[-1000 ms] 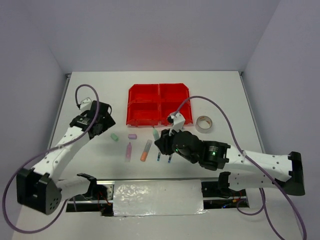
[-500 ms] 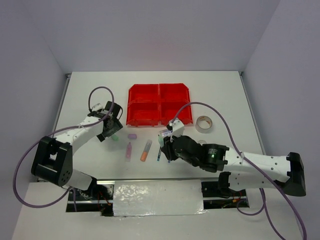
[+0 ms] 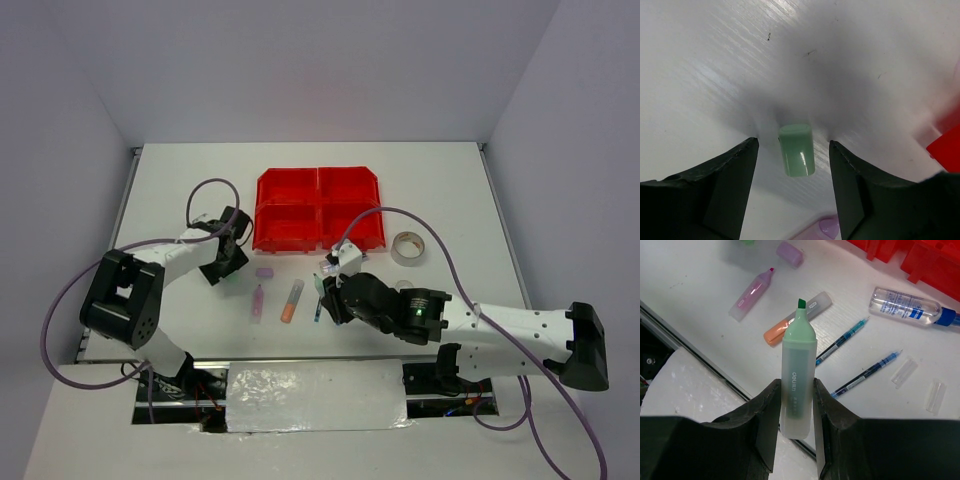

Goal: Sort the stationery into containers
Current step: Pick up the pen cap from the center of the board.

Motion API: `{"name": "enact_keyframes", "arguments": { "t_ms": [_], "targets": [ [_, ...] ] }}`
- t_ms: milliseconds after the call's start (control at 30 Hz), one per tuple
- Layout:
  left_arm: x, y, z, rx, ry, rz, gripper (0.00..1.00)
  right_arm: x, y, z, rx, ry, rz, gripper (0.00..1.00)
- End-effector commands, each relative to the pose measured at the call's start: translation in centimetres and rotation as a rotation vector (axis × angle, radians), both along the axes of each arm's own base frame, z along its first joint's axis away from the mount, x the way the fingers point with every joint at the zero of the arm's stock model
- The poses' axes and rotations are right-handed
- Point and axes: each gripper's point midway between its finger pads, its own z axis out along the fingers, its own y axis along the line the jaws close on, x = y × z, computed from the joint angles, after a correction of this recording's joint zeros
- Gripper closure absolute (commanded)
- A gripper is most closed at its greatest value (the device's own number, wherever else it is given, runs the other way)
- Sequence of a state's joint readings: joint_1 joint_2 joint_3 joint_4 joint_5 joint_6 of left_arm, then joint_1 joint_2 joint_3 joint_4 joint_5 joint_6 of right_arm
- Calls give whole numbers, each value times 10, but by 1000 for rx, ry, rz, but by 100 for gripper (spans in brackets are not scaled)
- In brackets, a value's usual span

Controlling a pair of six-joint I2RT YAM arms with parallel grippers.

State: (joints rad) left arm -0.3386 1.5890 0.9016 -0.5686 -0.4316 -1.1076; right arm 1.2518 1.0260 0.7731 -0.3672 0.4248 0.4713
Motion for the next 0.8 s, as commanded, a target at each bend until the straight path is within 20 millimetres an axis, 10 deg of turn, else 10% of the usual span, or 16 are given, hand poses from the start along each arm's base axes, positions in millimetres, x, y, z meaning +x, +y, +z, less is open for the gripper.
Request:
{"name": "enact_keyframes", "arguments": {
  "t_ms": [0,433,567,767],
  "targets": [
    [8,-6,2,-20,-28,23,29,5,6,8,27,-30,7,100],
    [-5,-16,-11,-81,-15,-4,83,2,11,-1,33,-15,44,100],
    [-10,-34,29,-64,-113,-51,90,0,11,-7,23,-16,64,100],
    [-5,-87,145,-128,-377,-186,100,-2,7,18,52,-141,-14,100]
  ]
}}
